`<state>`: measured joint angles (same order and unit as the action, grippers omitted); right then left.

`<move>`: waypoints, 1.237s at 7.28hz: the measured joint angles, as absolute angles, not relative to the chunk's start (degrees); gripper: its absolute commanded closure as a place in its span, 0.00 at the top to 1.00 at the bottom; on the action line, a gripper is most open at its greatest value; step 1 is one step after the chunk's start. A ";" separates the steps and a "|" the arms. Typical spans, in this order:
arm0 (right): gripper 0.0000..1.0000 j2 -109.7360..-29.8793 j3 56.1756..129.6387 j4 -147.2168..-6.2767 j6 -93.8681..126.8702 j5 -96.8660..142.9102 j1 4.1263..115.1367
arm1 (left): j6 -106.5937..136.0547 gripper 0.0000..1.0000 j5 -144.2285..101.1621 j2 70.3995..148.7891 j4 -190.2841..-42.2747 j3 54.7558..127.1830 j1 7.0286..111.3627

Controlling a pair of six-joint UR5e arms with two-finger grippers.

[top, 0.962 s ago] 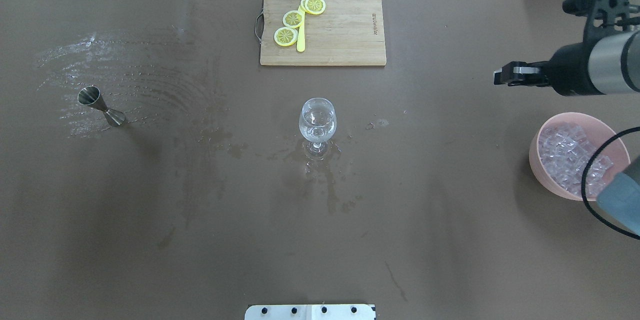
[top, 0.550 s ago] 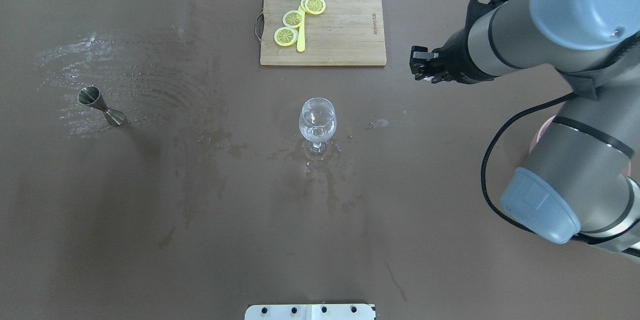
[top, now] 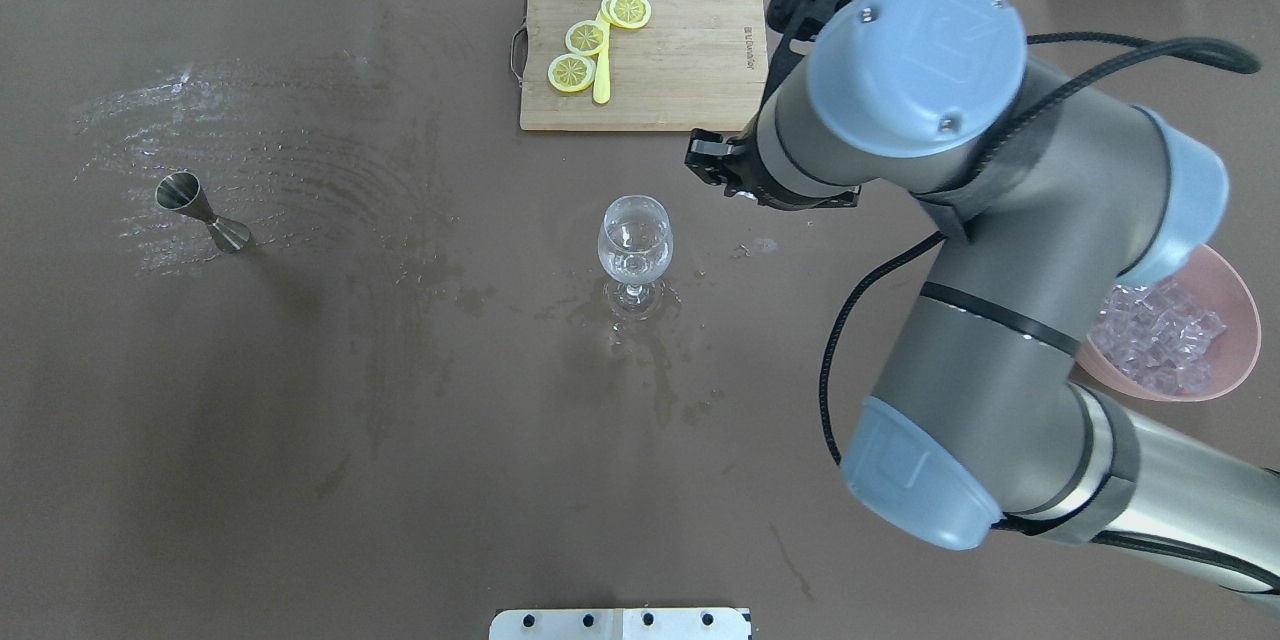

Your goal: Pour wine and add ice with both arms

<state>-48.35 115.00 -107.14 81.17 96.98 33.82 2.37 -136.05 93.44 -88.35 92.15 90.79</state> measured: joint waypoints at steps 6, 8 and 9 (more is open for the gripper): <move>0.00 -40.25 105.96 -108.03 85.59 90.86 27.77 | 2.37 0.98 -136.05 93.26 -88.35 91.94 90.79; 0.00 -40.08 105.67 -107.95 85.37 90.65 27.33 | 2.37 0.98 -136.06 92.81 -88.46 91.94 90.79; 0.00 -40.05 105.63 -107.94 85.14 90.60 27.21 | 2.37 0.98 -136.05 92.70 -88.49 91.93 90.79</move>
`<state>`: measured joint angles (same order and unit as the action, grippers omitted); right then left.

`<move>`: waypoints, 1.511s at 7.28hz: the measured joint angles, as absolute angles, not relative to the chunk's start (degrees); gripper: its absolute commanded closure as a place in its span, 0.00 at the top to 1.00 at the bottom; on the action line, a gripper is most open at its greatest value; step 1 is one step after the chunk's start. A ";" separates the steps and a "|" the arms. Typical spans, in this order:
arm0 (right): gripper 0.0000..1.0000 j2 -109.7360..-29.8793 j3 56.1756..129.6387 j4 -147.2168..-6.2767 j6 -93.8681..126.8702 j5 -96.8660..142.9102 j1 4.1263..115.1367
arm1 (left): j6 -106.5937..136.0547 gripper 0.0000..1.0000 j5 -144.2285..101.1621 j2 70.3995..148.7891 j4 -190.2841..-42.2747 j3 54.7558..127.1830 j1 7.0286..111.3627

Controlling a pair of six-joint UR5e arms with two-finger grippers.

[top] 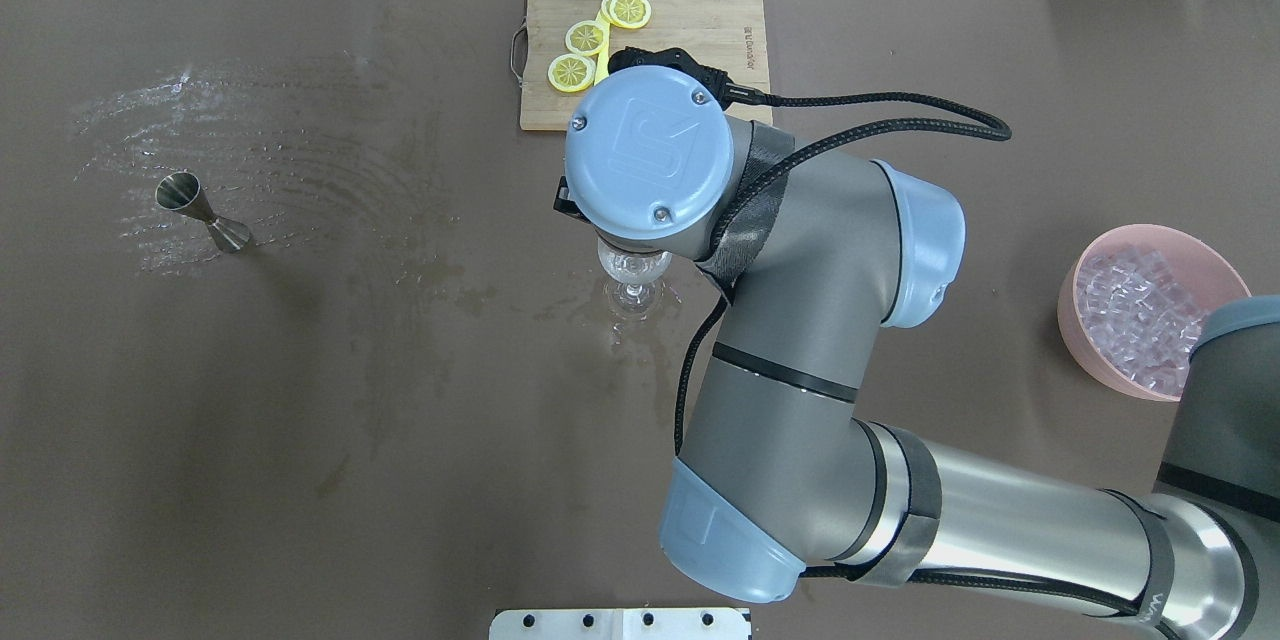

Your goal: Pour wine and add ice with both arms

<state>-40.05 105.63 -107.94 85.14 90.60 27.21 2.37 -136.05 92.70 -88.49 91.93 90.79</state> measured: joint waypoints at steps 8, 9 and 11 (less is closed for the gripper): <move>0.00 -38.43 103.09 -109.32 83.94 90.42 27.36 | 2.28 0.98 -136.05 92.26 -88.50 92.11 90.78; 0.08 -38.38 103.18 -110.04 83.71 90.33 27.53 | 2.28 0.98 -136.06 92.17 -88.51 92.20 90.79; 0.75 -38.15 103.52 -110.44 83.58 90.25 27.76 | 2.27 0.98 -136.05 91.99 -88.51 92.40 90.79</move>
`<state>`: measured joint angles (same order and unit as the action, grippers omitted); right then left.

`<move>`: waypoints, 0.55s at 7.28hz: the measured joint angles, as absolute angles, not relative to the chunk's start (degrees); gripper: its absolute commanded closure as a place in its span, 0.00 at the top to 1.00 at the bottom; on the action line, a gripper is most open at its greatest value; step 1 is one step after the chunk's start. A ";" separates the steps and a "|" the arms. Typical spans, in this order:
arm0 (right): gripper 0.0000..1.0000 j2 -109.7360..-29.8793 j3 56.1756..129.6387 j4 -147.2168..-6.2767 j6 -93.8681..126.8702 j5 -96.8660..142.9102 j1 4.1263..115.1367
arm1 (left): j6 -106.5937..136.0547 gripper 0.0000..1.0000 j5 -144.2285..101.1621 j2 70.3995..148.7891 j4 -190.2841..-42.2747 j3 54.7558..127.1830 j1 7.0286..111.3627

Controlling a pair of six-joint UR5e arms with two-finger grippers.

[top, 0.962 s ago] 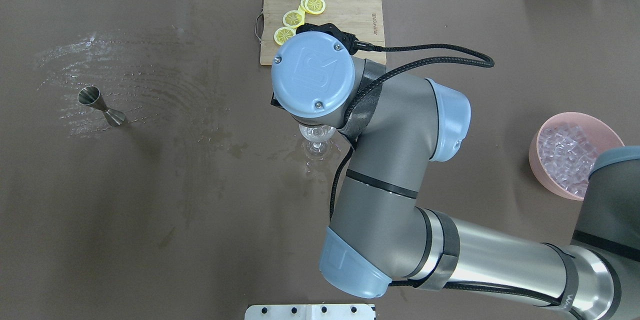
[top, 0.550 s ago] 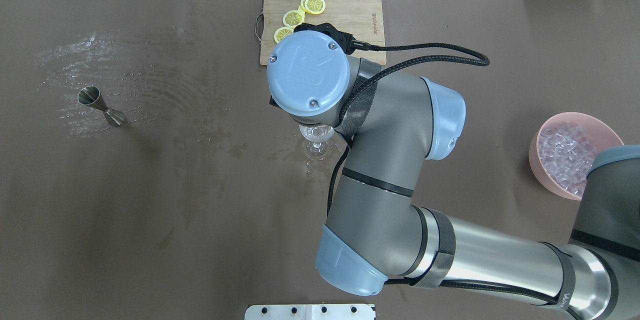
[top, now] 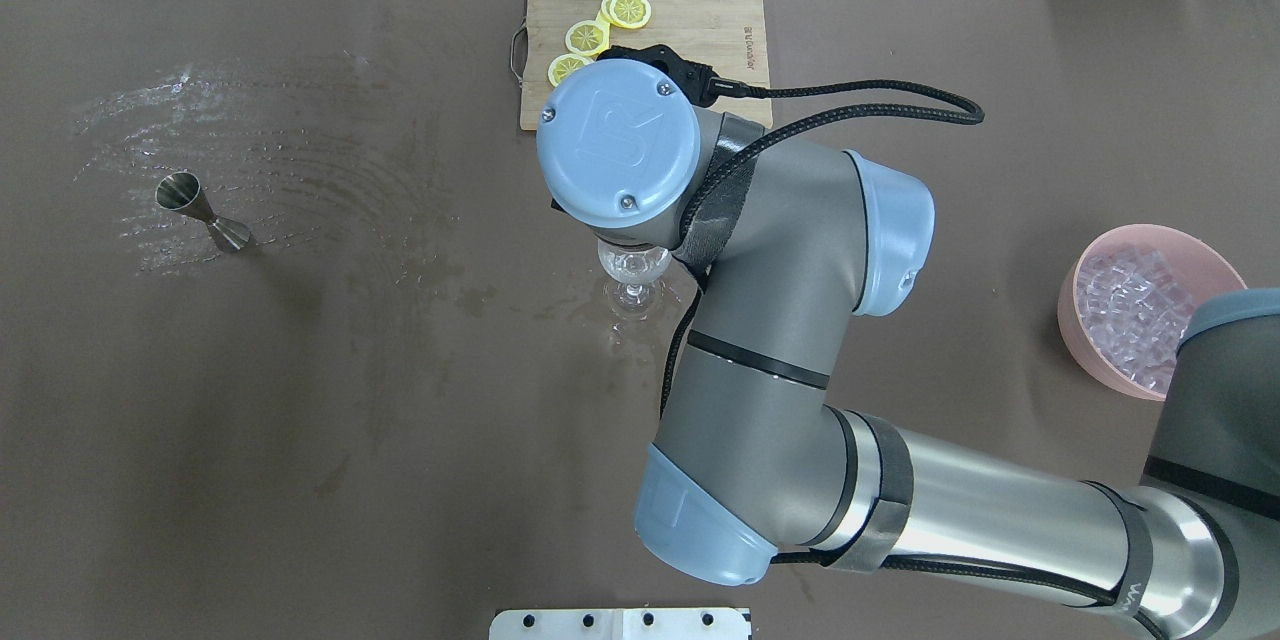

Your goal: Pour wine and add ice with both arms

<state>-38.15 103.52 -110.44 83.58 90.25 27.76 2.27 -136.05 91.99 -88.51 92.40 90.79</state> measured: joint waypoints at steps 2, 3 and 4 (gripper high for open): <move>0.99 -38.08 103.74 -110.53 83.64 89.68 27.78 | 2.26 0.98 -136.06 91.94 -88.51 92.45 90.79; 0.99 -38.02 104.00 -110.55 83.68 89.31 27.78 | 2.28 0.98 -136.06 91.94 -88.51 92.46 90.79; 0.99 -38.01 104.79 -110.56 83.71 89.21 27.99 | 2.28 0.98 -136.05 91.93 -88.50 92.46 90.78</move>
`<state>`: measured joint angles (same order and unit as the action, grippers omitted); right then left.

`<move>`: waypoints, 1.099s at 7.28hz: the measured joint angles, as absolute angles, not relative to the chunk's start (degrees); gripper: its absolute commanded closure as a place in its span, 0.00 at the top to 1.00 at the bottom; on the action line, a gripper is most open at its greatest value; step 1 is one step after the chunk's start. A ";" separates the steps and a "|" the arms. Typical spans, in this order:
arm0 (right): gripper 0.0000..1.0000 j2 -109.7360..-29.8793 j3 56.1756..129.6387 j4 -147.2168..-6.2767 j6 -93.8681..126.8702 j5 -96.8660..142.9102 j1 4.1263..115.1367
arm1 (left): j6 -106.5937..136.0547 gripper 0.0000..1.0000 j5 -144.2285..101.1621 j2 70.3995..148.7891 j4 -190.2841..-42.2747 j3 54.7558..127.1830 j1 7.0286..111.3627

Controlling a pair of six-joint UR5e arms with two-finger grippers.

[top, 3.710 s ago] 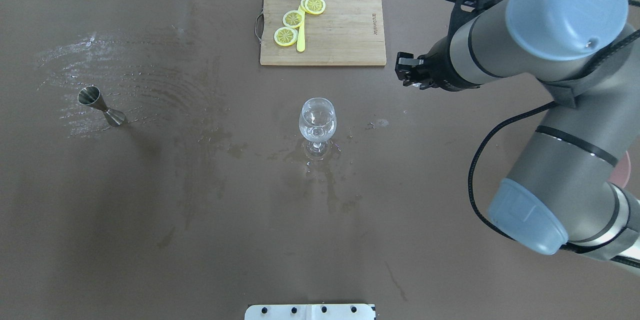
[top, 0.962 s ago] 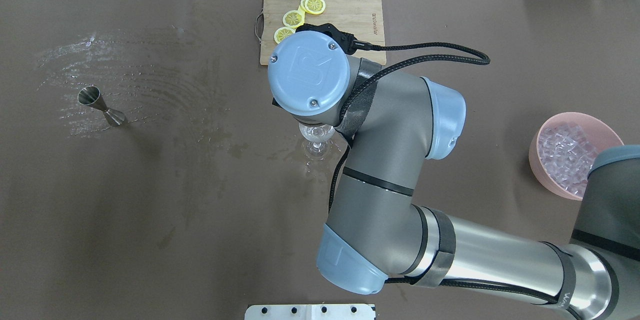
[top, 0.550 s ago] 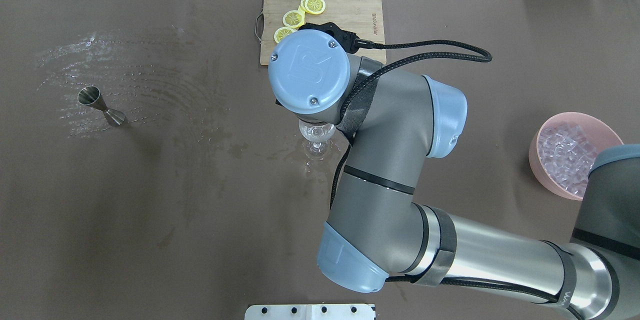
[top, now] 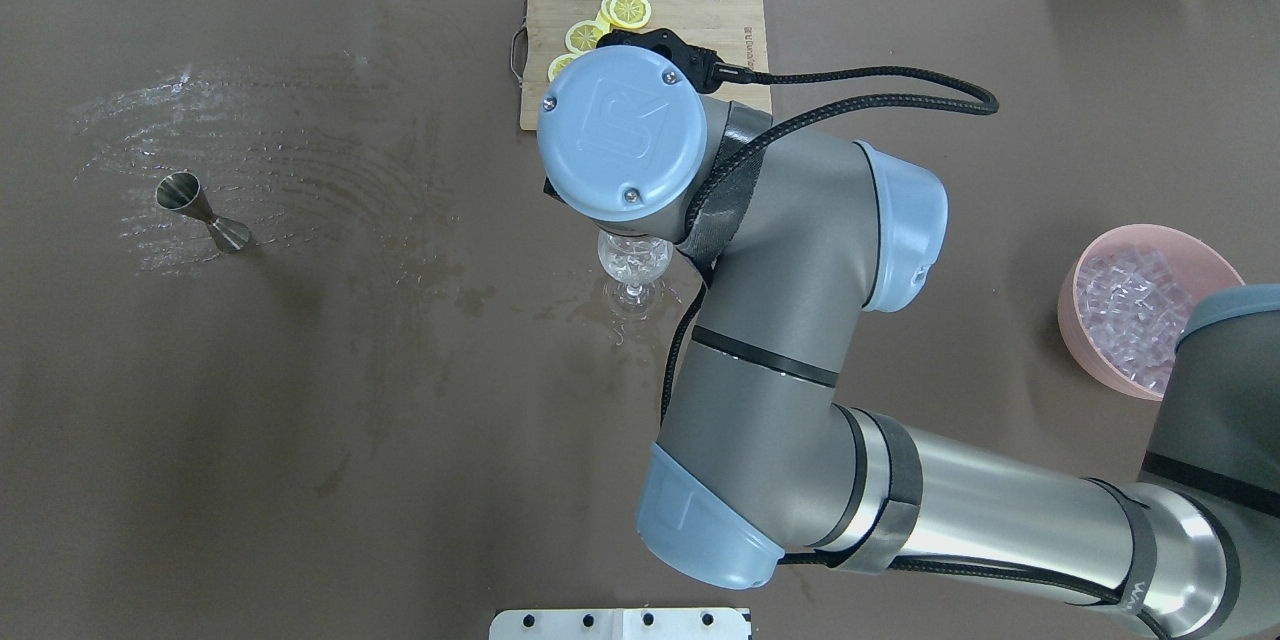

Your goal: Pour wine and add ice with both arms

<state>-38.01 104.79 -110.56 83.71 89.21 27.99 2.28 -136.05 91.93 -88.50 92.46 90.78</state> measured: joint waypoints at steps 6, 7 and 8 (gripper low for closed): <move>1.00 -44.96 109.03 -110.75 66.73 110.48 49.89 | 2.43 0.98 -136.14 92.02 -88.22 93.67 90.75; 1.00 -48.77 109.05 -110.70 58.44 115.69 55.87 | 2.45 0.98 -136.16 92.02 -88.12 93.98 90.73; 1.00 -53.07 109.14 -110.61 49.09 120.27 61.60 | 2.46 0.98 -136.34 92.00 -87.93 94.44 90.73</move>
